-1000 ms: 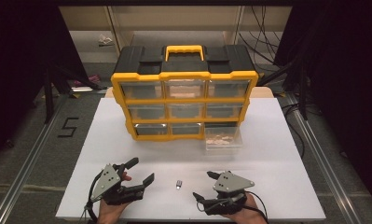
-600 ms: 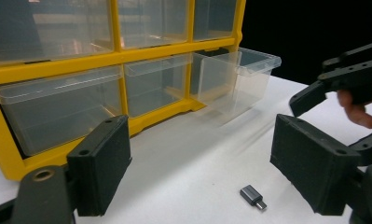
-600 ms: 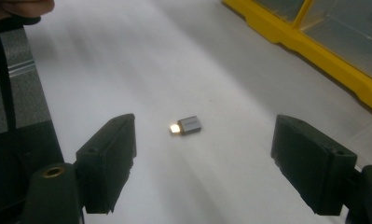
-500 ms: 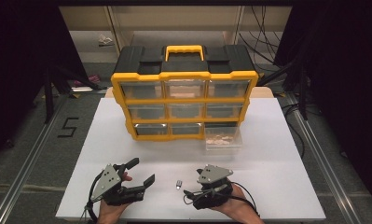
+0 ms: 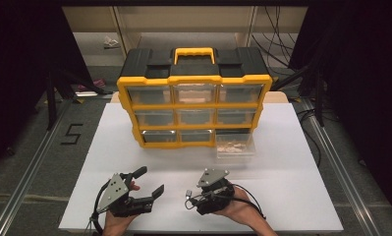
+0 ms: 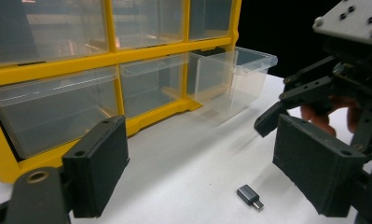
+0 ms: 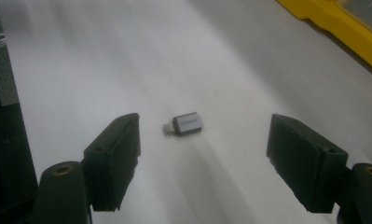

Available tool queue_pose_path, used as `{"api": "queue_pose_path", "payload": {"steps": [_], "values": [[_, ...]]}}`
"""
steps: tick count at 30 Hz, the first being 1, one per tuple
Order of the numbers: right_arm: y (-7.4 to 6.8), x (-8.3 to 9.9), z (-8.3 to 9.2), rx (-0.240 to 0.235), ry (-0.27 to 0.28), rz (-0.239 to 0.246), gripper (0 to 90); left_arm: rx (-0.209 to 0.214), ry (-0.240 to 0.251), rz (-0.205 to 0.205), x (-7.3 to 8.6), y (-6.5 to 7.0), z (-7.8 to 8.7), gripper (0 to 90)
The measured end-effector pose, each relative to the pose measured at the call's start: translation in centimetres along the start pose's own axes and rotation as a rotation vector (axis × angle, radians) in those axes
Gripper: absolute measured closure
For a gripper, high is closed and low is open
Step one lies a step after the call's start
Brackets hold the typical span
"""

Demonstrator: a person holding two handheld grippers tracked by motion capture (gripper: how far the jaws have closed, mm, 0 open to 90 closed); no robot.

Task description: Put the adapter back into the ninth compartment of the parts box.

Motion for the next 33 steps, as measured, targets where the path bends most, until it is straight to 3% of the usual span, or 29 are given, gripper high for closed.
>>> {"api": "queue_pose_path", "payload": {"steps": [7, 10, 16, 20, 29, 33], "values": [[0.1, 0.1, -1.3, -0.026, -0.052, 0.026, 30.0, 0.002, 0.001, -0.001, -0.1, 0.0, 0.1, 17.4], [0.2, 0.1, -1.7, -0.029, -0.075, 0.016, 30.6, 0.002, 0.000, 0.000, 0.0, 0.0, 0.0, 16.9], [0.3, 0.0, -2.7, -0.040, -0.087, 0.044, 34.3, 0.003, 0.001, -0.002, -0.1, 0.1, 0.1, 16.7], [0.2, 0.0, -3.0, -0.049, -0.099, 0.028, 37.6, 0.004, 0.000, -0.004, 0.0, 0.1, 0.0, 16.7], [0.1, -0.3, -3.5, -0.057, -0.106, 0.048, 43.8, 0.007, -0.001, -0.004, 0.0, 0.2, 0.0, 16.7], [0.2, -0.1, -4.0, -0.058, -0.134, 0.042, 49.3, 0.006, 0.000, -0.004, 0.0, 0.2, 0.0, 16.7]]}}
Point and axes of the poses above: each handheld gripper's, and its own axes: z roughly backward along the jaws, x roughly out of its underside, y roughly to its right, the point moved 8 cm from there along -z, roughly forward along the jaws, and after that the axes turned 1 degree about -x, right-handed, at the moved point
